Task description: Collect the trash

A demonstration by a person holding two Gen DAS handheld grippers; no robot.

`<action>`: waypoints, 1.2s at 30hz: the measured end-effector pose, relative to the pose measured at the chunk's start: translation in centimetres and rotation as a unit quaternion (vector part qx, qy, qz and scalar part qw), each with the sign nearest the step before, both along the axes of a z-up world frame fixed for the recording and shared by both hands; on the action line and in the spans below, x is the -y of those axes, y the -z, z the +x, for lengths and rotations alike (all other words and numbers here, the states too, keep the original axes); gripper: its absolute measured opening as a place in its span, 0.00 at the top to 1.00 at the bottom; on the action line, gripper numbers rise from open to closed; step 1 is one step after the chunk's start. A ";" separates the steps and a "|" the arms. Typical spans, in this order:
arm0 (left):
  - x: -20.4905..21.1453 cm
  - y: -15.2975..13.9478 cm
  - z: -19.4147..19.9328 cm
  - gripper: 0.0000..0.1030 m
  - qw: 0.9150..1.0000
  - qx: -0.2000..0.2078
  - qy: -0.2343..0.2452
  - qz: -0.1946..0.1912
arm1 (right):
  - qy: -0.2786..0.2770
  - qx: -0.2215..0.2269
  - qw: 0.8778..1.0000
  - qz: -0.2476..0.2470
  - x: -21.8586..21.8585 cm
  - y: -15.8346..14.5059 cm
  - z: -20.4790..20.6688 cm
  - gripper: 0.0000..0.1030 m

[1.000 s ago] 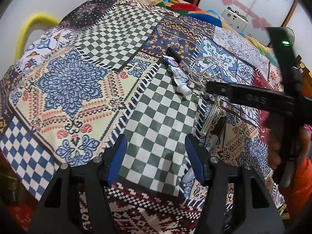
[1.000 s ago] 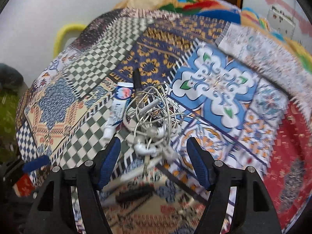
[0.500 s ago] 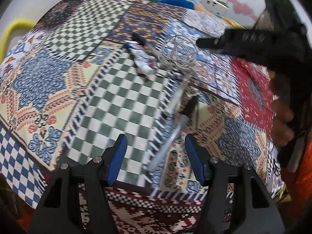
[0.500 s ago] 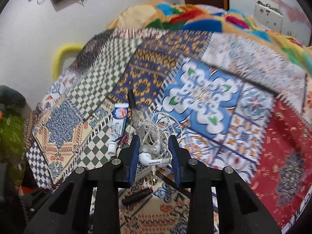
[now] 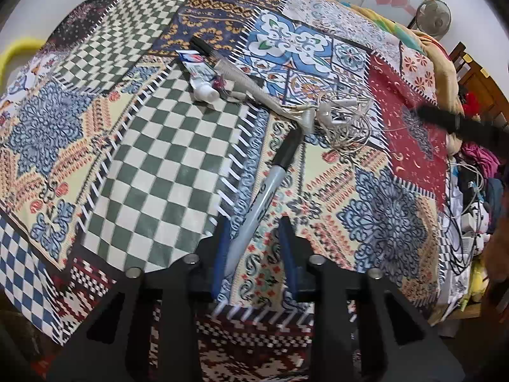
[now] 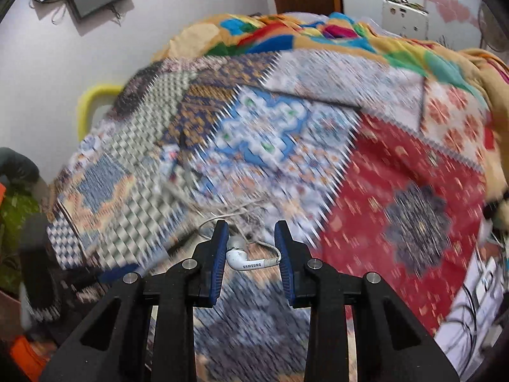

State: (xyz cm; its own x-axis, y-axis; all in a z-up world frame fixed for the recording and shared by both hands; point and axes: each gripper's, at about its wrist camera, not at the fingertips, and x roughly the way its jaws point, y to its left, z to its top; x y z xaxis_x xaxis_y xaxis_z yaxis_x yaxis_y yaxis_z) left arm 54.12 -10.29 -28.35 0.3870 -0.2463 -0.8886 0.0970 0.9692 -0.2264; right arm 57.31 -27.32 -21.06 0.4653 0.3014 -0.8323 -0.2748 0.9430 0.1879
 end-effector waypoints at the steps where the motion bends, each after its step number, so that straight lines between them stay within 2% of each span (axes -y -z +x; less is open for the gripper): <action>1: 0.1 0.0 -0.1 0.77 1.000 -0.003 0.002 -0.005 | 0.001 -0.003 1.000 -0.004 0.4 0.3 -0.4 0.73; 4: 1.2 0.0 -0.9 0.89 1.000 -0.003 0.013 0.005 | 0.009 -0.014 1.000 -0.023 1.8 1.4 -1.9 0.73; 7: 1.7 -0.1 -1.4 0.90 1.000 0.011 0.010 0.025 | -0.004 -0.021 1.000 -0.022 3.0 2.0 -2.9 0.72; 10: 1.5 0.0 -1.6 0.90 1.000 0.014 -0.007 0.024 | -0.018 -0.007 0.999 -0.036 2.8 1.4 -3.2 0.67; 12: 1.0 0.0 -1.6 0.91 0.999 0.012 -0.028 0.016 | -0.027 -0.003 0.999 -0.037 2.3 0.8 -2.8 0.47; 14: 0.5 0.0 -1.4 0.91 0.999 0.012 -0.034 0.005 | -0.023 0.007 0.999 -0.028 1.8 0.5 -2.3 0.40; 20: 0.3 0.2 -0.1 0.90 0.999 0.016 -0.034 -0.007 | 0.006 0.002 0.999 -0.034 0.0 2.4 0.6 0.40; 23: 0.7 0.2 0.4 0.90 0.999 0.024 -0.027 0.008 | 0.014 -0.025 0.999 -0.016 -0.5 4.1 2.0 0.40; 27: 1.6 0.1 1.2 0.88 0.999 0.034 -0.017 0.034 | -0.003 -0.050 0.998 -0.026 -1.6 6.0 2.2 0.38; 29: 1.8 0.1 1.7 0.85 0.998 0.037 -0.012 0.041 | -0.018 -0.030 0.998 -0.048 -2.2 6.2 1.4 0.38; 32: 2.3 0.1 2.5 0.78 0.998 0.042 -0.005 0.044 | -0.042 -0.007 0.996 -0.082 -3.1 6.6 0.3 0.41; 34: 2.6 0.2 3.1 0.78 0.997 0.046 -0.003 0.056 | -0.044 0.005 0.995 -0.094 -3.2 6.7 -0.1 0.55; 35: 2.7 0.2 3.2 0.78 0.997 0.047 -0.003 0.062 | -0.045 0.013 0.994 -0.103 -3.2 6.6 -0.3 0.69; 36: 2.9 0.2 3.4 0.78 0.997 0.047 -0.004 0.065 | -0.050 0.013 0.994 -0.095 -3.0 6.6 -0.3 0.76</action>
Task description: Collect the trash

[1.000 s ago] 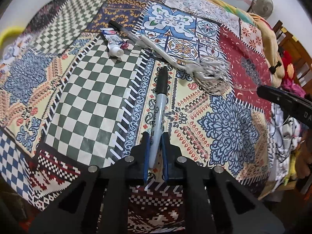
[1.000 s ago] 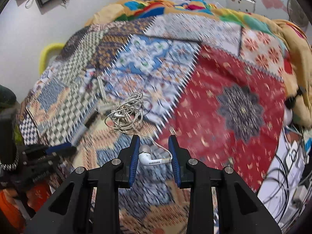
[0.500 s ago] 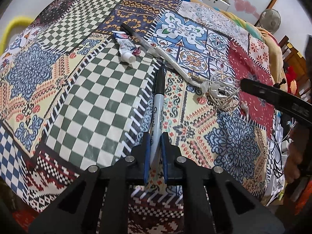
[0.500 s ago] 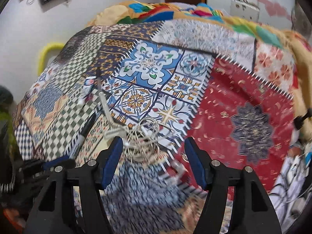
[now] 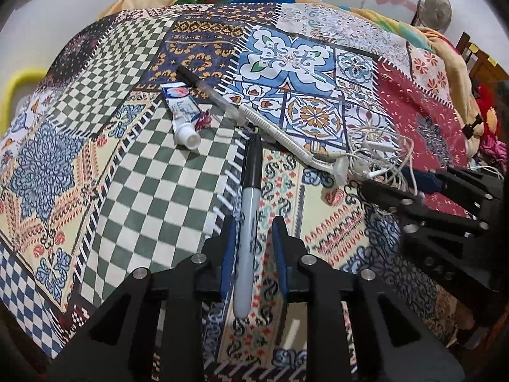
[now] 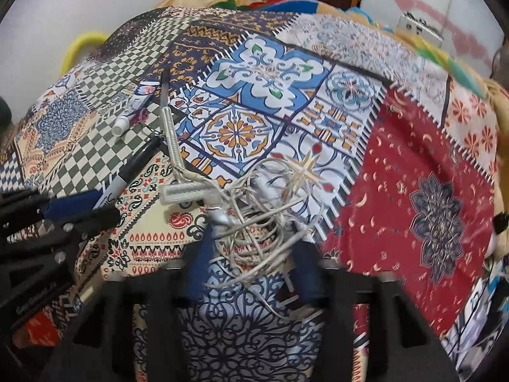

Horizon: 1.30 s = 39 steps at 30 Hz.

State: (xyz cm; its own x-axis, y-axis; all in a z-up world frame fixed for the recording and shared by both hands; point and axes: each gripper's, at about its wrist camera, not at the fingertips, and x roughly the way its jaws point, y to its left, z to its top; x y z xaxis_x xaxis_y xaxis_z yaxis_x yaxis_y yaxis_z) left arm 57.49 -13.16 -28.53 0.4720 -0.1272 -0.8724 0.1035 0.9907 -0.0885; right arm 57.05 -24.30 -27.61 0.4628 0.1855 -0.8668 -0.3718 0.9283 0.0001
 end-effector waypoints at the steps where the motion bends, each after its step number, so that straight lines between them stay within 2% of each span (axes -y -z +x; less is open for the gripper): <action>1: 0.1 0.0 0.1 0.78 1.000 -0.001 -0.001 0.003 | 0.003 -0.005 1.000 0.011 0.3 -0.1 0.2 0.82; 2: 0.3 0.0 0.2 0.84 1.000 -0.002 -0.001 0.005 | 0.011 -0.009 1.000 0.025 0.8 -0.3 0.6 0.91; 3: 0.3 0.1 0.2 0.90 1.000 -0.002 0.001 0.008 | 0.016 -0.010 0.999 0.030 1.1 -0.5 0.7 0.93; 11: 0.5 -1.1 -1.3 0.90 1.000 -0.012 0.007 -0.004 | 0.059 0.004 0.997 0.058 3.8 -3.9 0.9 0.95; 20: -0.3 -7.1 -4.7 0.90 0.999 0.025 -0.008 -0.021 | 0.050 0.045 0.994 0.086 3.5 -9.9 -1.1 0.95; 29: -2.9 -14.0 -9.6 0.90 0.996 0.081 -0.027 -0.022 | 0.018 0.094 0.990 0.105 0.0 -16.6 -5.2 0.95; 39: -9.7 -18.4 -17.0 0.90 0.989 0.120 -0.078 -0.019 | -0.035 0.117 0.985 0.118 -6.3 -21.0 -10.5 0.95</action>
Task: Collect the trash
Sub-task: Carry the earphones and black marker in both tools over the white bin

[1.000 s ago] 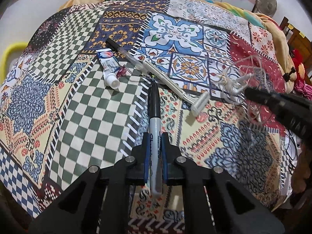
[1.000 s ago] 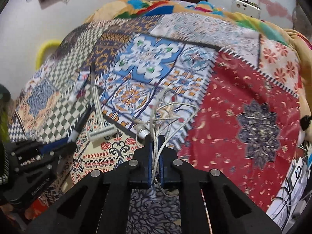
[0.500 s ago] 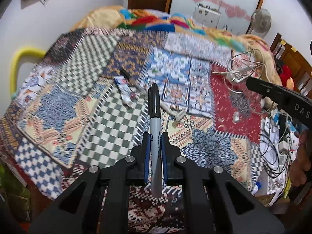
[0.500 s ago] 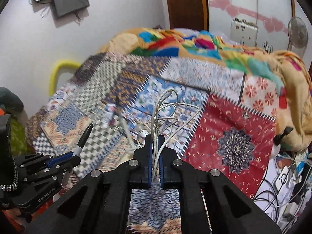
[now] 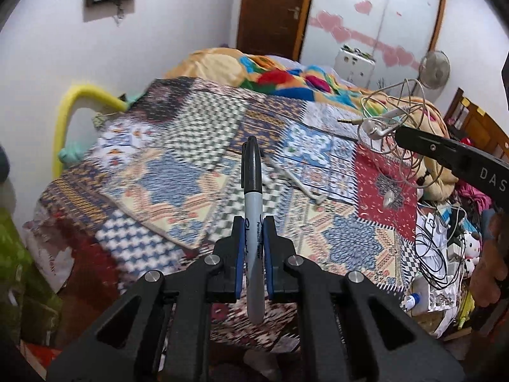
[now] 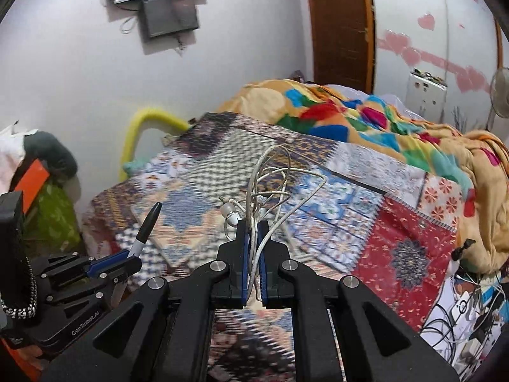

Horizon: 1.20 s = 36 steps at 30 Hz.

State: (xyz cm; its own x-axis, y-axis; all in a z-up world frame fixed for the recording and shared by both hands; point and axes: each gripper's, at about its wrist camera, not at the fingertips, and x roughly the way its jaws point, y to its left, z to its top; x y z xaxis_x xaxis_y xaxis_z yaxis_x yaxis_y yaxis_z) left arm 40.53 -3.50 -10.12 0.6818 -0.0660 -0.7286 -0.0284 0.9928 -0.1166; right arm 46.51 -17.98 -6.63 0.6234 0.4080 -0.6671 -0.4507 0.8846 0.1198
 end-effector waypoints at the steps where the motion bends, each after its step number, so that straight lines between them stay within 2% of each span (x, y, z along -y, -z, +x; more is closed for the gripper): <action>1: -0.6 -0.2 -0.6 0.90 1.000 0.002 -0.005 0.000 | -0.008 0.002 1.000 0.001 -0.8 -0.3 -0.7 0.95; 11: -9.1 -2.0 -8.1 0.90 0.997 0.011 -0.074 0.006 | -0.078 0.005 0.997 0.007 -8.7 -1.2 -6.2 0.95; 19: -15.4 -1.8 -14.1 0.90 0.991 0.010 -0.129 0.014 | -0.132 -0.012 0.991 0.000 -14.9 0.0 -9.8 0.95; 28: -20.8 1.6 -19.1 0.90 0.983 -0.025 -0.179 0.010 | -0.194 -0.044 0.980 -0.029 -22.1 3.2 -14.1 0.95; 36: -24.3 7.1 -21.1 0.90 0.975 -0.075 -0.207 -0.016 | -0.243 -0.093 0.963 -0.072 -27.6 8.2 -16.3 0.95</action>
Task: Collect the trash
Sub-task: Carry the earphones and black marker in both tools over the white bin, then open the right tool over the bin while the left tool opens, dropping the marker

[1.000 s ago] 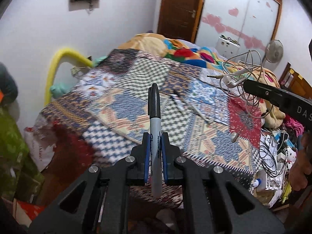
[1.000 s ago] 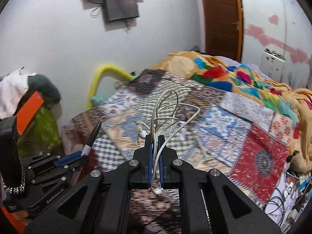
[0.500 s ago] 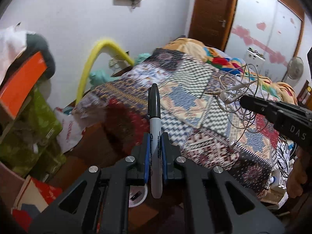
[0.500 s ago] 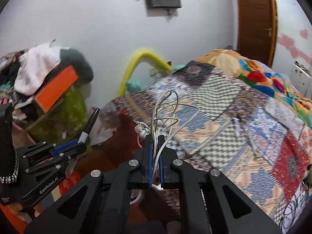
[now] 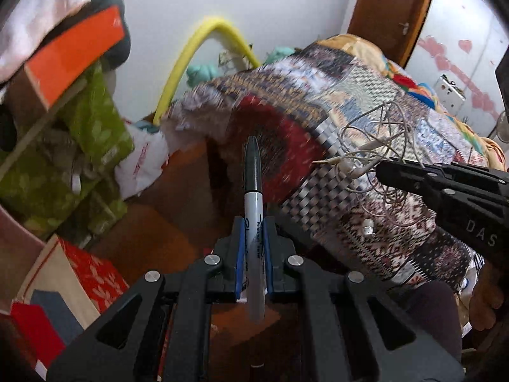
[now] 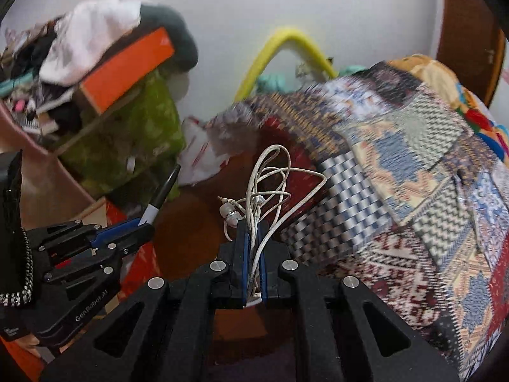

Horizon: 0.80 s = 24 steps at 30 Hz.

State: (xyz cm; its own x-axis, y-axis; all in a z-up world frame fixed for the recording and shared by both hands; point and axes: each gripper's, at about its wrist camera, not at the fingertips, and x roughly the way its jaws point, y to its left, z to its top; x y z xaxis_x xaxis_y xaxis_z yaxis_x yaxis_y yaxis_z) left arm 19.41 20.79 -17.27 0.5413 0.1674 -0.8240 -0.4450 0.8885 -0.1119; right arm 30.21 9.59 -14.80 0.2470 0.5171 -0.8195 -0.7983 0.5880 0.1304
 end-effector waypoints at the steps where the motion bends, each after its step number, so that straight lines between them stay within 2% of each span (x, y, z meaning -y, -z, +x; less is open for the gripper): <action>1: -0.3 0.6 -0.1 0.90 1.000 -0.005 -0.003 -0.004 | -0.004 -0.004 1.000 -0.007 -0.6 0.6 -0.1 0.95; 5: -1.6 4.0 -0.3 0.90 0.999 -0.033 -0.017 -0.025 | -0.015 -0.053 0.997 -0.046 -2.9 4.7 -0.3 0.95; 10: -3.1 8.3 -0.2 0.91 0.995 -0.075 -0.028 -0.062 | -0.024 -0.087 0.992 -0.086 -5.1 9.0 -0.3 0.95; 17: -4.1 12.0 0.5 0.90 0.990 -0.108 -0.028 -0.092 | -0.025 -0.143 0.981 -0.126 -7.6 13.4 0.8 0.92; 19: -4.4 12.5 0.8 0.91 0.988 -0.112 -0.031 -0.098 | -0.026 -0.147 0.979 -0.135 -8.2 13.8 1.0 0.89; 21: -4.6 12.8 1.1 0.91 0.987 -0.114 -0.033 -0.105 | -0.029 -0.148 0.978 -0.144 -8.8 13.9 1.3 0.75; 24: -4.7 13.1 1.5 0.91 0.987 -0.117 -0.031 -0.107 | -0.031 -0.140 0.980 -0.139 -9.3 13.8 1.5 0.70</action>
State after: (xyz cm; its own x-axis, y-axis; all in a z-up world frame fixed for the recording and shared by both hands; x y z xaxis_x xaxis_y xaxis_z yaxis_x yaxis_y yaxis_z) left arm 20.94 25.45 -30.40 0.3265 0.0027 -0.9452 -0.5333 0.8262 -0.1818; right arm 31.68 18.85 -28.61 -0.0323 0.2717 -0.9618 -0.7896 0.5830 0.1912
